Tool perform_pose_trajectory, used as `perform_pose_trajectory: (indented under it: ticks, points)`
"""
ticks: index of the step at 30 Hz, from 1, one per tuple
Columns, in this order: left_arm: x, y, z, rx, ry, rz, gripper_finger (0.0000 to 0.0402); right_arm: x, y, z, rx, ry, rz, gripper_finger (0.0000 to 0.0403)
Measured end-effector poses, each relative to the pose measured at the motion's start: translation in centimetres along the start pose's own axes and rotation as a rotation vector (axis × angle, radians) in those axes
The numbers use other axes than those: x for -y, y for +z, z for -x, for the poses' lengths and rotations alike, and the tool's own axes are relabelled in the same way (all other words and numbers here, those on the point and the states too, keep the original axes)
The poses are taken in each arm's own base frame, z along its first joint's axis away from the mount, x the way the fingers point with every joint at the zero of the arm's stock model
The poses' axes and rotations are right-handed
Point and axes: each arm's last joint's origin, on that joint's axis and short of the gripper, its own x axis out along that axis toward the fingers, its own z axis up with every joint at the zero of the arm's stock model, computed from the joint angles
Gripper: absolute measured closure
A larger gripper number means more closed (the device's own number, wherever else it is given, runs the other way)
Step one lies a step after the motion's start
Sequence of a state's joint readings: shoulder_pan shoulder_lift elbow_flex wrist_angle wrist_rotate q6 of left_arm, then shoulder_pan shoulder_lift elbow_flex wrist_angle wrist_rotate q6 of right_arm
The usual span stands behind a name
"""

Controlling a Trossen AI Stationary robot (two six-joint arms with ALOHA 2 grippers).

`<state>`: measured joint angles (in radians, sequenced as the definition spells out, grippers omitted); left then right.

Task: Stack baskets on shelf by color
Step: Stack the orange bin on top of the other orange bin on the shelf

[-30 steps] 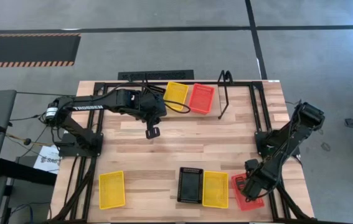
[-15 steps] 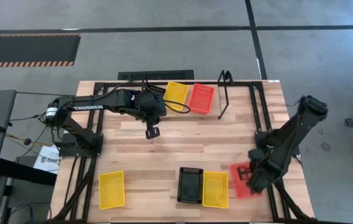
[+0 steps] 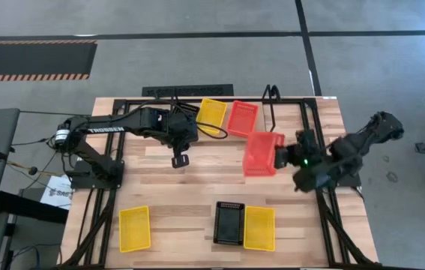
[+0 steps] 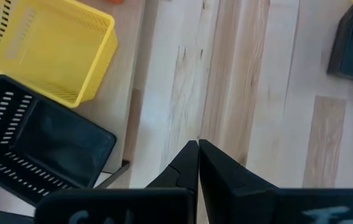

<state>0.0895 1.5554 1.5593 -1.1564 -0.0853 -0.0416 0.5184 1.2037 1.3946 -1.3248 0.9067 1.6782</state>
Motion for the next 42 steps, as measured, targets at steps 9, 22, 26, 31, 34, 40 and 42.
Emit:
perform_pose_trajectory:
  ticks: [9, 22, 26, 31, 34, 40, 42]
  points:
    - [0.0, -0.1, 0.0, -0.007, 0.000, -0.061, 0.0401, -3.5, 9.6, -2.6, 0.141, 0.144, 0.179, 0.0400]
    - [0.0, -0.4, 0.0, -0.043, -0.001, -0.106, 0.0402, 1.4, 21.9, -2.0, 0.057, 0.048, 0.002, 0.0400]
    - [-0.1, -0.4, 0.0, -0.042, 0.000, -0.103, 0.0401, 2.6, 22.2, -5.9, -0.116, -0.072, -0.096, 0.0400]
    - [-0.1, -0.4, 0.0, -0.042, 0.000, -0.096, 0.0401, 2.4, 21.9, -11.8, -0.294, -0.126, -0.146, 0.0400]
    - [-0.1, -0.4, 0.0, -0.041, 0.000, -0.113, 0.0401, 2.0, 21.8, -15.1, -0.350, -0.118, -0.156, 0.0400]
    - [-0.1, -0.4, 0.0, -0.043, -0.001, -0.137, 0.0402, 2.1, 21.1, -20.0, -0.436, -0.150, -0.194, 0.0400]
    - [-0.1, -0.4, 0.0, -0.045, -0.001, -0.146, 0.0401, 2.2, 20.6, -21.0, -0.478, -0.187, -0.212, 0.0400]
